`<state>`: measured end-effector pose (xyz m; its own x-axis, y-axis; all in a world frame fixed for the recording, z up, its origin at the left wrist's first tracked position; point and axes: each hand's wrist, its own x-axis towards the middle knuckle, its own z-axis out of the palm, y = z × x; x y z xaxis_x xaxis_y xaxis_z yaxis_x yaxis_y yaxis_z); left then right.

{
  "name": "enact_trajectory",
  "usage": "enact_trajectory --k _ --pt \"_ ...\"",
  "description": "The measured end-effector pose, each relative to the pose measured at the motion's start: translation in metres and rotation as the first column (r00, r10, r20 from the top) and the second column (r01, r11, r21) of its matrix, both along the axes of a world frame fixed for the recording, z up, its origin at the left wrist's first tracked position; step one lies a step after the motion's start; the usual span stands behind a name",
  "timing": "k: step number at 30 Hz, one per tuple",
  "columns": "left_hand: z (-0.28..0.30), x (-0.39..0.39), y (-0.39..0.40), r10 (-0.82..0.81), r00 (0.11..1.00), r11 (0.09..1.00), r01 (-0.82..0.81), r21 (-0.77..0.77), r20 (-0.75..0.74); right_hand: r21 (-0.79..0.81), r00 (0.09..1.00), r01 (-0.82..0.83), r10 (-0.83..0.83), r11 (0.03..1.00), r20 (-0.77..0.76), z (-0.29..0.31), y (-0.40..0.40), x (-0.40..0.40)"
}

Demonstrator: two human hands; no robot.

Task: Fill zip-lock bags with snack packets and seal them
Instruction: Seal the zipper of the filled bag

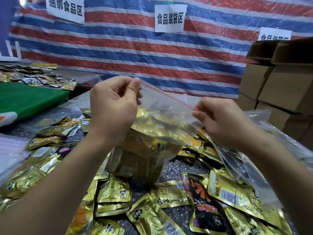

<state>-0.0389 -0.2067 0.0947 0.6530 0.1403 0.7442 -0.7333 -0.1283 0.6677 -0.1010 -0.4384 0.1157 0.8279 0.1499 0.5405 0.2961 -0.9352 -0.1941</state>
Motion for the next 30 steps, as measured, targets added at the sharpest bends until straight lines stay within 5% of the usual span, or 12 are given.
enact_trajectory --k 9,11,17,23,26,30 --pt "0.000 0.001 -0.004 -0.082 0.995 0.996 0.083 0.028 -0.053 -0.119 0.998 -0.061 0.060 0.991 -0.010 0.002 -0.007 -0.005" --pt "0.000 0.001 -0.006 -0.144 0.986 0.989 0.147 0.030 -0.079 -0.168 0.998 -0.021 0.010 0.986 -0.064 0.004 -0.003 -0.002" --pt "0.001 -0.003 -0.011 -0.272 0.956 0.961 0.276 0.029 -0.108 0.009 0.942 -0.158 0.153 0.987 -0.298 0.007 0.039 0.019" --pt "-0.003 0.000 -0.017 -0.303 0.925 0.939 0.331 0.097 -0.229 -0.162 0.836 -0.242 0.120 0.957 -0.536 -0.007 0.068 0.049" --pt "-0.008 0.008 -0.019 -0.171 0.942 0.977 0.200 0.074 -0.289 -0.034 0.818 -0.224 0.169 0.974 -0.550 -0.022 0.067 0.059" --pt "-0.006 0.013 -0.012 -0.020 0.974 1.000 0.018 -0.011 -0.225 0.293 0.826 0.025 0.145 0.956 -0.544 -0.011 0.047 0.073"
